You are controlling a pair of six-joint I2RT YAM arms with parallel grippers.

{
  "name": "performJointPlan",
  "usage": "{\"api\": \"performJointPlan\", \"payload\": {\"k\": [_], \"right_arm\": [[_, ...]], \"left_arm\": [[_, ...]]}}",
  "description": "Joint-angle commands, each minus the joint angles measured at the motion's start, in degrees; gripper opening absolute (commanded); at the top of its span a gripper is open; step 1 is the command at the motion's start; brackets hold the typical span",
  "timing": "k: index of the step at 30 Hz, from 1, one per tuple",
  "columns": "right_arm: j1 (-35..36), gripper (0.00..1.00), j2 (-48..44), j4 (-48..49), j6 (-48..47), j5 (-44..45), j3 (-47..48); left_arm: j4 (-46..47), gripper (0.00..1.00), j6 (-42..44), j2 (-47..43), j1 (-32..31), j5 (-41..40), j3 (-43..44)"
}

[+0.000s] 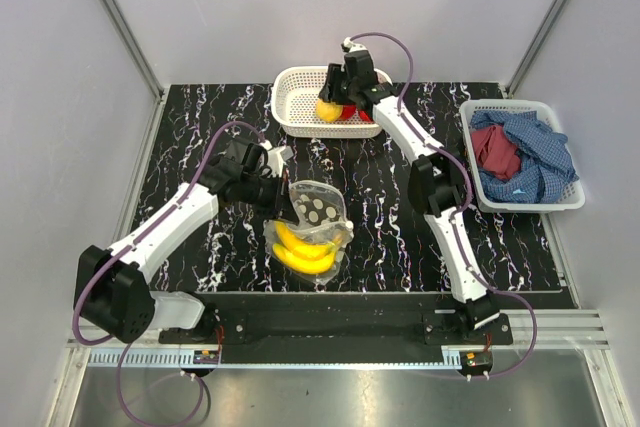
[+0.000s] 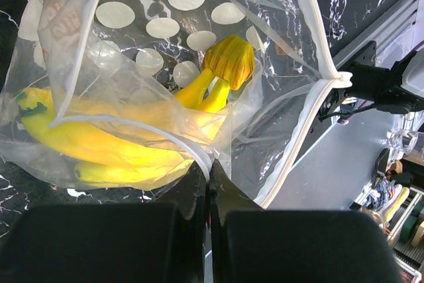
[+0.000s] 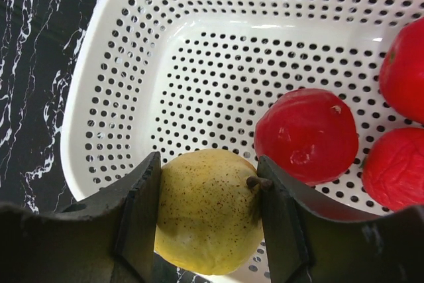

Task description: Open the zip-top bag and remove the fake food

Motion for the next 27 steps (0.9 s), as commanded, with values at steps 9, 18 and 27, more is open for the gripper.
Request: {"api": "performJointPlan", "payload": {"k": [9,18,27], "right_arm": [[-0.23,0.61,4.61,-1.26,3.91,-5.25,5.99],[-0.23,0.88,-1.62,-12.58,3.56,-5.78,8.01],[1.0,0.89,-18.05,-31.02,5.68,-8.76,-3.49]], "left_arm": [[-1.41,0.0,1.59,-0.05,0.29,-1.24,2.78],[0.61,0.0,1.77,0.12,0.29,-0.63,4.45],[5.61,0.0,1.33,1.61,0.29,1.74,4.54]]}}
